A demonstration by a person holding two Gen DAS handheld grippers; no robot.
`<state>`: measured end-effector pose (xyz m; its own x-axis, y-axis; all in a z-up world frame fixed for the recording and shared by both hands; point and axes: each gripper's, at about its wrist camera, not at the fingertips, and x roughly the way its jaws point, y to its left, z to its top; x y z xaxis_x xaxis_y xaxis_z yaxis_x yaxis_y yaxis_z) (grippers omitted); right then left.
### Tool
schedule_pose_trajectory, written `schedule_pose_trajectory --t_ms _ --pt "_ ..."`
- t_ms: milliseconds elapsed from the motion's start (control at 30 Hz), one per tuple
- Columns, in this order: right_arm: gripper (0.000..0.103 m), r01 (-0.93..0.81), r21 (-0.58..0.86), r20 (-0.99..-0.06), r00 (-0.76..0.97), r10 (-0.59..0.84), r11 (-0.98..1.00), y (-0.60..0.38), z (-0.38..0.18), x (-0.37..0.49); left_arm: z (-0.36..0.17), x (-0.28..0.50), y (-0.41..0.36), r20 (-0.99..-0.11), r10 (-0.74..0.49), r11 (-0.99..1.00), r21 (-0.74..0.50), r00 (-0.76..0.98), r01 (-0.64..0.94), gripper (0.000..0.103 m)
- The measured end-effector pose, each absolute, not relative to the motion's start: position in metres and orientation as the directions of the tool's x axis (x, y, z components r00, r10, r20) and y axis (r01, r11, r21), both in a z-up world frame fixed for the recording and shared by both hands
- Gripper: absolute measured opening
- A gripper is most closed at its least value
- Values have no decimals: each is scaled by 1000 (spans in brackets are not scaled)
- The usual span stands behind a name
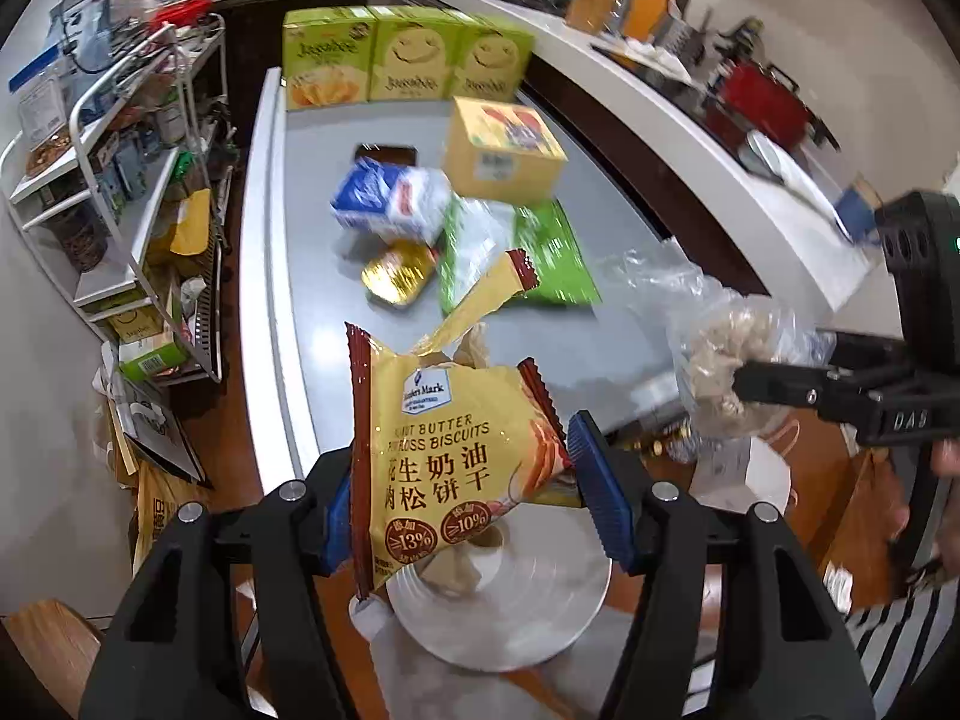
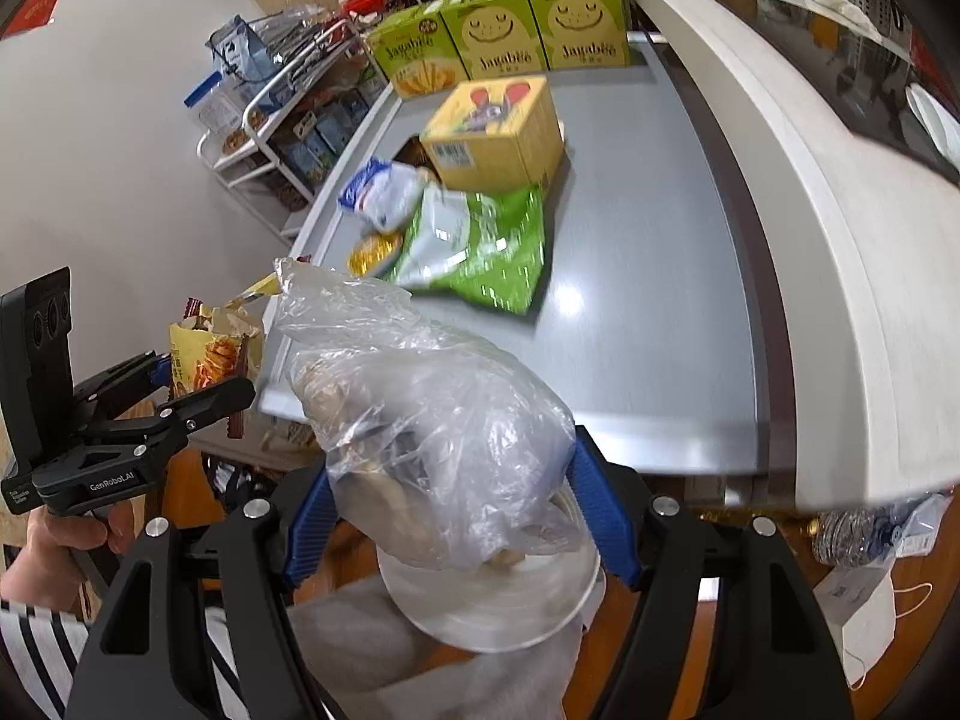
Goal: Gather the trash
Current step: 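Lift the plastic bag and biscuit bag with both tools toward the bin, then open the right tool over the bin while the left tool releases the biscuit bag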
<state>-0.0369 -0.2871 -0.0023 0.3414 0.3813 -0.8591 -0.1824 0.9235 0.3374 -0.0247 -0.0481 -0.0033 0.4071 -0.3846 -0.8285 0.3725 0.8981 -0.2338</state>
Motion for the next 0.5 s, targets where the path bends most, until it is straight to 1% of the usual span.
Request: schedule_pose_trajectory --t_ms 500 --pt "70 -197 331 -914 175 365 923 -289 -36 -94 -48 -82 -70 -899 -374 848 -232 228 477 63"
